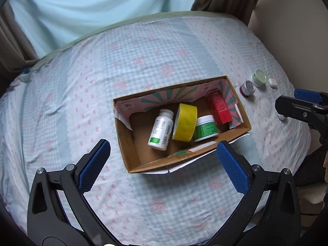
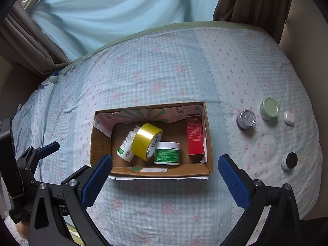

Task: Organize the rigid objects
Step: 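Withdraw both tools from the box toward the remaining small items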

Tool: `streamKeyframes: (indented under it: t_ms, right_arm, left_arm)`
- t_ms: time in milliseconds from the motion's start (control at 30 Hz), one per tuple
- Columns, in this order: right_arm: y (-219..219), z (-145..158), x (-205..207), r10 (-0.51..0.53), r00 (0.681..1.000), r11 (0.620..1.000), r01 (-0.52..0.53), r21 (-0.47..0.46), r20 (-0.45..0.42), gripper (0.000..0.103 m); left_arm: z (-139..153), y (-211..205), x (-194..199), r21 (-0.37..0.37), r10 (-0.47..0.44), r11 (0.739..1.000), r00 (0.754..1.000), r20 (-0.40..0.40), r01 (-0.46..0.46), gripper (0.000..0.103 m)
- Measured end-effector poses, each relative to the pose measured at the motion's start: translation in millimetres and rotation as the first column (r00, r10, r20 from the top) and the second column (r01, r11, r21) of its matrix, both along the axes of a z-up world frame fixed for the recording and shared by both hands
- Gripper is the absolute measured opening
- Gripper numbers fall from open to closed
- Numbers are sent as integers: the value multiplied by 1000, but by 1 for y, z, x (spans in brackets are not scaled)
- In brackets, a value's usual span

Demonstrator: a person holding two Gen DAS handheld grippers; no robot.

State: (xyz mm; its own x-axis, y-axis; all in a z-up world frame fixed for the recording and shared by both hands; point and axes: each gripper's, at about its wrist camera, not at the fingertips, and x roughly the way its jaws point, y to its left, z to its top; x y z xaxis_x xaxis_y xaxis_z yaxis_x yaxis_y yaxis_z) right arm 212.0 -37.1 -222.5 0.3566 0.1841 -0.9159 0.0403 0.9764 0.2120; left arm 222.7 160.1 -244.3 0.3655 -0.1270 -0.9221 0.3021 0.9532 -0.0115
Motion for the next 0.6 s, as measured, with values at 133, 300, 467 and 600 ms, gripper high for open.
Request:
streamKeyframes:
  t_ms: [133,300,467,600]
  right_arm:
    - [-14,30,-21,-12,999,999,13,-31,38,103]
    - [-48,58,-45,-47,996,996,52,-78,74,103]
    - [-99,75,-67,-97,990,987,108,-115,100,103]
    - [-146,77,-84,-100,987,983,117,-142,123,103]
  left_arm:
    - [33,-16,-14,-17,5,1000,999,48,-4,103]
    - [64,-56,-29,-44,-20,999,996,85,24,103]
    - [82,-110,-42,-60,-32,997,994,105,38,103]
    - [86,-163,-52,-51,-10,999,992,127,17,103]
